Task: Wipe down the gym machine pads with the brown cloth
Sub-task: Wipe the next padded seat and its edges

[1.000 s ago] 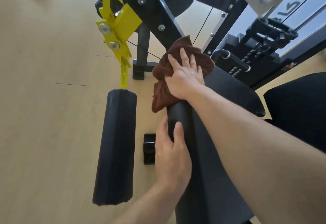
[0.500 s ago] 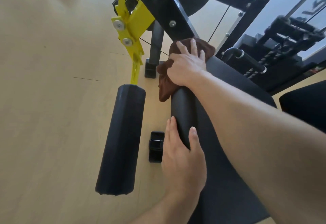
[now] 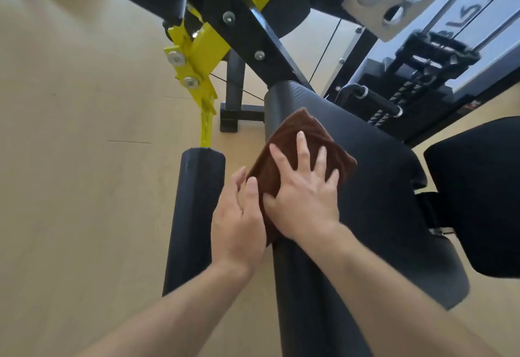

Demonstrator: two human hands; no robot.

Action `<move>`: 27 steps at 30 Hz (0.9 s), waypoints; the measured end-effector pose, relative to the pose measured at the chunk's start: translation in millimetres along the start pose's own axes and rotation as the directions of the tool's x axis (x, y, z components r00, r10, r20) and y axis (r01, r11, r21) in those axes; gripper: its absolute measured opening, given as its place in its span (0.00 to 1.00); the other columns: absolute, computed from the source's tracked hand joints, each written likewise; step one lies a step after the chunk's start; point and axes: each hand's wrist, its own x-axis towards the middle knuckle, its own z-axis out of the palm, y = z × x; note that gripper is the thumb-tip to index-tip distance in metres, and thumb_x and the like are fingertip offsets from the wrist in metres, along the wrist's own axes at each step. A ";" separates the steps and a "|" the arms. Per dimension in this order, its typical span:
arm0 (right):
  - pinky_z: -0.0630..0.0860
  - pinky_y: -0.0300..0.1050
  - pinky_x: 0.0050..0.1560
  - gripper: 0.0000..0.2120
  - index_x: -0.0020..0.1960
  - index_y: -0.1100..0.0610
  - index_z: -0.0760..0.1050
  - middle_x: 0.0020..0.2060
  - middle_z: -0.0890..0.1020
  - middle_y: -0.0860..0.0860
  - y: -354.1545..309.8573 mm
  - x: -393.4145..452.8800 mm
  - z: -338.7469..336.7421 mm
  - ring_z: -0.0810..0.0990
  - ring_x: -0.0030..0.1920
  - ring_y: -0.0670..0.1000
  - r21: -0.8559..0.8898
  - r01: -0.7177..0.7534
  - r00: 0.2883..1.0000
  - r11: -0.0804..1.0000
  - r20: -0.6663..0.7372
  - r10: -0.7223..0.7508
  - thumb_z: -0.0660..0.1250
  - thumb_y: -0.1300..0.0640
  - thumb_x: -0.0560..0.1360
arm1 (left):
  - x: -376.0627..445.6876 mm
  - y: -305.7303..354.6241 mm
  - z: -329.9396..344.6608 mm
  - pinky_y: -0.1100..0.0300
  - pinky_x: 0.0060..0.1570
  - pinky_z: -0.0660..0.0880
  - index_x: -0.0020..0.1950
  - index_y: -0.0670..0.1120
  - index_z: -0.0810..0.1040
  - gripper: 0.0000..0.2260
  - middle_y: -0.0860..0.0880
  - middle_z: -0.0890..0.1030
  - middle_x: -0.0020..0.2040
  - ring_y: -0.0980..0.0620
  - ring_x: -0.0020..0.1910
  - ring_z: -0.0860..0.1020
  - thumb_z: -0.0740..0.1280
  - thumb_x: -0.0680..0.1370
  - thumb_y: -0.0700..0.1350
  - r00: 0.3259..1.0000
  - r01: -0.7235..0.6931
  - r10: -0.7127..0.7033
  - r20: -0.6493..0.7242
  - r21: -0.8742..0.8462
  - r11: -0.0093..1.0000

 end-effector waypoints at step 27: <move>0.50 0.60 0.80 0.26 0.75 0.43 0.68 0.83 0.53 0.47 11.1 -123.1 22.0 0.47 0.83 0.57 0.103 0.142 0.988 0.985 -0.071 -0.135 0.57 0.43 0.78 | -49.0 -31.9 -14.2 0.77 0.46 0.69 0.56 0.63 0.74 0.11 0.67 0.77 0.49 0.76 0.48 0.75 0.52 0.85 0.55 0.995 0.073 -0.071 -0.068 0.031 0.997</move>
